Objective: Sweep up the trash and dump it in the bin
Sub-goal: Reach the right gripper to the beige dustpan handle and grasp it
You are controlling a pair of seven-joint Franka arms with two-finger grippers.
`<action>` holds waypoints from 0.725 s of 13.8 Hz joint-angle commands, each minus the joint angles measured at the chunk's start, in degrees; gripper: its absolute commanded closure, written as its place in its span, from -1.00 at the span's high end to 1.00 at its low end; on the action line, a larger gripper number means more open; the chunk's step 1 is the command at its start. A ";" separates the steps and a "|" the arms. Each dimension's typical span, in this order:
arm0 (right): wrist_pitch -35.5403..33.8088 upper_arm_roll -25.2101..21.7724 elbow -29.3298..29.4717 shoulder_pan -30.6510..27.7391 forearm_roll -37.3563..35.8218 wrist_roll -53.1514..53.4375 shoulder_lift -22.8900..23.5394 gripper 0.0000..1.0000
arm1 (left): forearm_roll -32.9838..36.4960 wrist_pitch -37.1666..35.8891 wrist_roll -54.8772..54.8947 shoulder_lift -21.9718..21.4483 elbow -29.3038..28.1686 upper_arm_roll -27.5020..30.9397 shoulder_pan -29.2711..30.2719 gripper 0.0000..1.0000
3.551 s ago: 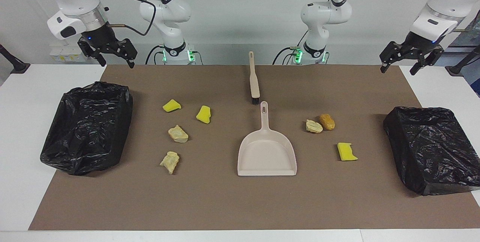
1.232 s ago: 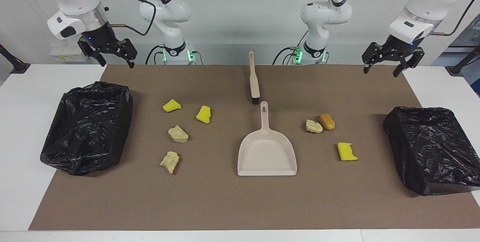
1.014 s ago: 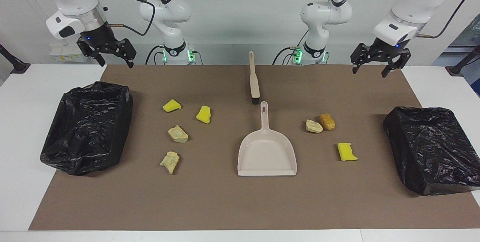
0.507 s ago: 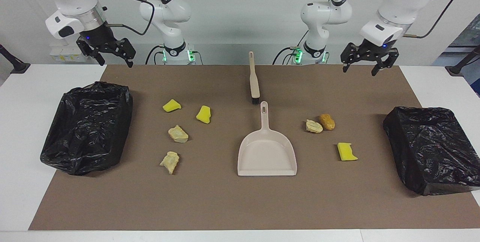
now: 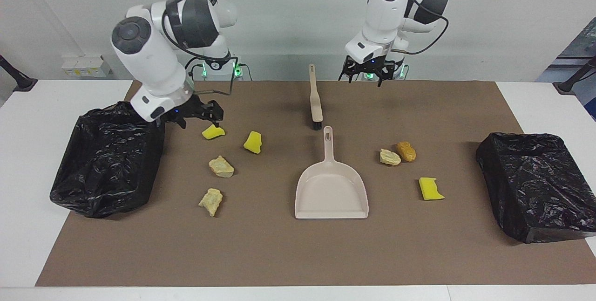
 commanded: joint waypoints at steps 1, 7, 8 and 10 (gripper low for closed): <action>3.61 0.07 2.36 4.12 0.82 8.07 3.50 1.00 | -1.67 6.08 -6.80 -1.49 -6.18 1.10 -7.13 1.00; 10.83 -0.45 3.85 13.79 -0.32 24.07 10.27 1.00 | -4.66 18.40 -14.12 -0.52 -15.51 1.10 -17.52 1.00; 12.14 -0.54 3.85 15.63 -1.72 26.97 11.15 1.00 | -4.66 20.07 -15.61 0.26 -16.21 1.10 -19.36 1.00; 13.64 -0.54 5.42 18.28 -3.66 32.77 13.87 1.00 | -4.66 21.22 -17.03 1.59 -16.31 1.10 -19.73 1.00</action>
